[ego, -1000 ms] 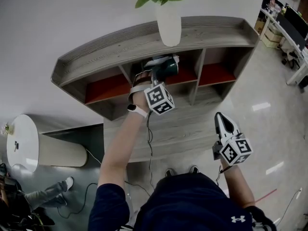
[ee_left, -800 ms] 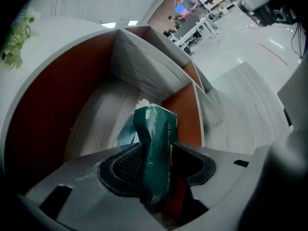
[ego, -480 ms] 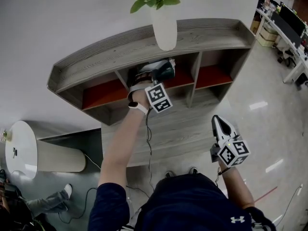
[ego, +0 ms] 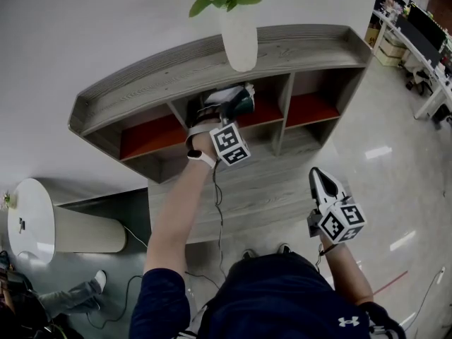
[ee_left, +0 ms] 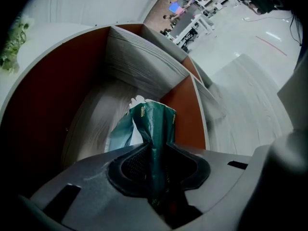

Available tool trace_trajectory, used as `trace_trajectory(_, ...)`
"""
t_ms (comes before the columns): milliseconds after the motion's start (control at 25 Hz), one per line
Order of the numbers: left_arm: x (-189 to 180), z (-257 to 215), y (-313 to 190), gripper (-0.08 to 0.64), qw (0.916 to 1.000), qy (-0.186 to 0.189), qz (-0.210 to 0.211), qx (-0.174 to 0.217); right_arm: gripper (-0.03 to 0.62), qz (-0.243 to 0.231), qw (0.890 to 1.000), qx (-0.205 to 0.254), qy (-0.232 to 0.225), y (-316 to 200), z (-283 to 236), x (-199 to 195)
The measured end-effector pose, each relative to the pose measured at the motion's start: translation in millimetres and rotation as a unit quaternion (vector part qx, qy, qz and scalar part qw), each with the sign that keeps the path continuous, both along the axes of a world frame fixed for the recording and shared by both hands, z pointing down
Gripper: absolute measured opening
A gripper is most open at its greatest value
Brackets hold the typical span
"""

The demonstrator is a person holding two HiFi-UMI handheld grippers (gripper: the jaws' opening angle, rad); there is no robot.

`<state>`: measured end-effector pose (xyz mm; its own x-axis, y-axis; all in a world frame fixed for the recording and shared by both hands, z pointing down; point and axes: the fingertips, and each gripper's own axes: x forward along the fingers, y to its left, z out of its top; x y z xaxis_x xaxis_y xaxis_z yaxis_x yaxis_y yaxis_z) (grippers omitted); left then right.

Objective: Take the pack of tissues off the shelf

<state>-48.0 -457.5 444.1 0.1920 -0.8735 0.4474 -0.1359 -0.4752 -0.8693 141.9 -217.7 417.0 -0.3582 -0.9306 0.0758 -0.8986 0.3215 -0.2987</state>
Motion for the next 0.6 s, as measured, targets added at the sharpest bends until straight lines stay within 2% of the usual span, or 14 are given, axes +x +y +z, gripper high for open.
trace_trajectory(360, -5, -5, 13, 0.098, 0.9997, 0.004, -0.003, 0.024, 0.012, -0.006, 1.000, -0.003, -0.003, 13, 2, -6)
trace_trajectory(600, -2, -10, 40, 0.098, 0.9993, 0.007, 0.000, 0.035, 0.012, -0.015, 1.000, -0.002, -0.001, 27, 1, -12)
